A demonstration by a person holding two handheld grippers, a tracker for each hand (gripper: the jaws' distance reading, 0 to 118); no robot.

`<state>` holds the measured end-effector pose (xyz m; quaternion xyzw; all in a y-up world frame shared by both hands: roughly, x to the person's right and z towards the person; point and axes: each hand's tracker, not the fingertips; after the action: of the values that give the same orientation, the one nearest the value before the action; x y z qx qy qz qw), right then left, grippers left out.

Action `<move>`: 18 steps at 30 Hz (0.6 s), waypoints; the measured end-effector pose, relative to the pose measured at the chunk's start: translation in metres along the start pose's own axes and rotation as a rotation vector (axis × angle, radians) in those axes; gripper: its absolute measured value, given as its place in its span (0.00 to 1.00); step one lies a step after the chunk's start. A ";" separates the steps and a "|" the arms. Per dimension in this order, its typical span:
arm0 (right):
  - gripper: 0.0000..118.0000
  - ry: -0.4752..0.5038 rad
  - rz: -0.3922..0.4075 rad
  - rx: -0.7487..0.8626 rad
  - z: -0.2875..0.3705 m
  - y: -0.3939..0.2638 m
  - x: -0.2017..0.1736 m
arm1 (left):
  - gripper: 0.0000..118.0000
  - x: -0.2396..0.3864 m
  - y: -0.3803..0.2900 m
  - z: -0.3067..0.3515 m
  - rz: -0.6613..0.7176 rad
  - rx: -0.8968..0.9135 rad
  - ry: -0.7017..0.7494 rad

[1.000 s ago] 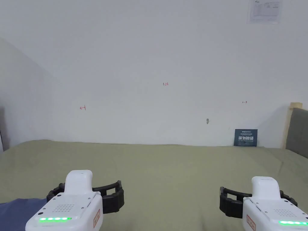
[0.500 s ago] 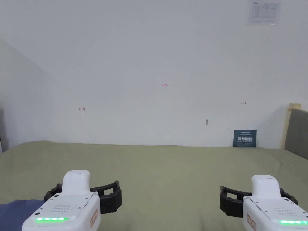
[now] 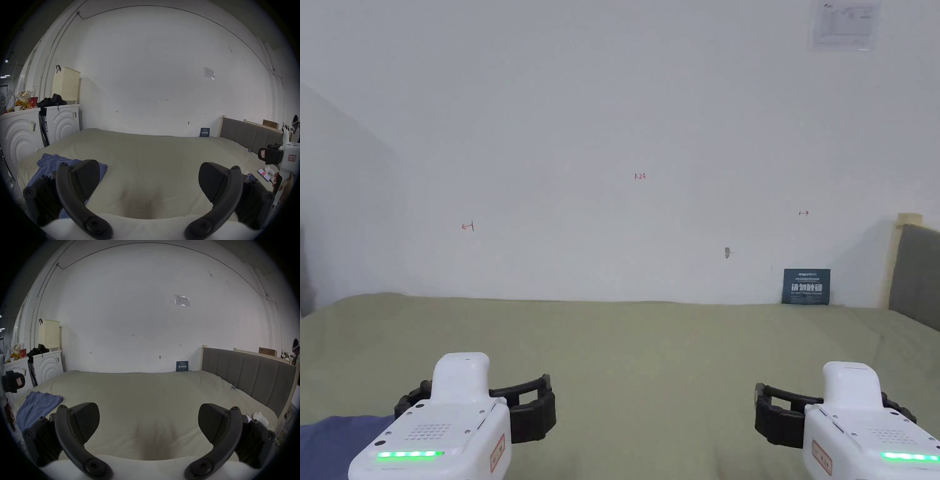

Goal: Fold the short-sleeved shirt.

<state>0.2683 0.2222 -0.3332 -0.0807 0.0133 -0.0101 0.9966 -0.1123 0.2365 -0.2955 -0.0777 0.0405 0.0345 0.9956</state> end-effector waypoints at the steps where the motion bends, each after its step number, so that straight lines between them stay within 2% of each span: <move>1: 1.00 -0.001 0.002 0.003 0.000 0.000 0.000 | 1.00 -0.001 0.000 -0.001 0.004 0.004 0.000; 18: 1.00 0.020 0.005 -0.008 -0.002 0.002 -0.001 | 1.00 -0.004 0.000 -0.002 0.021 0.003 0.008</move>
<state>0.2675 0.2240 -0.3353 -0.0846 0.0235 -0.0083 0.9961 -0.1168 0.2358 -0.2973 -0.0757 0.0454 0.0447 0.9951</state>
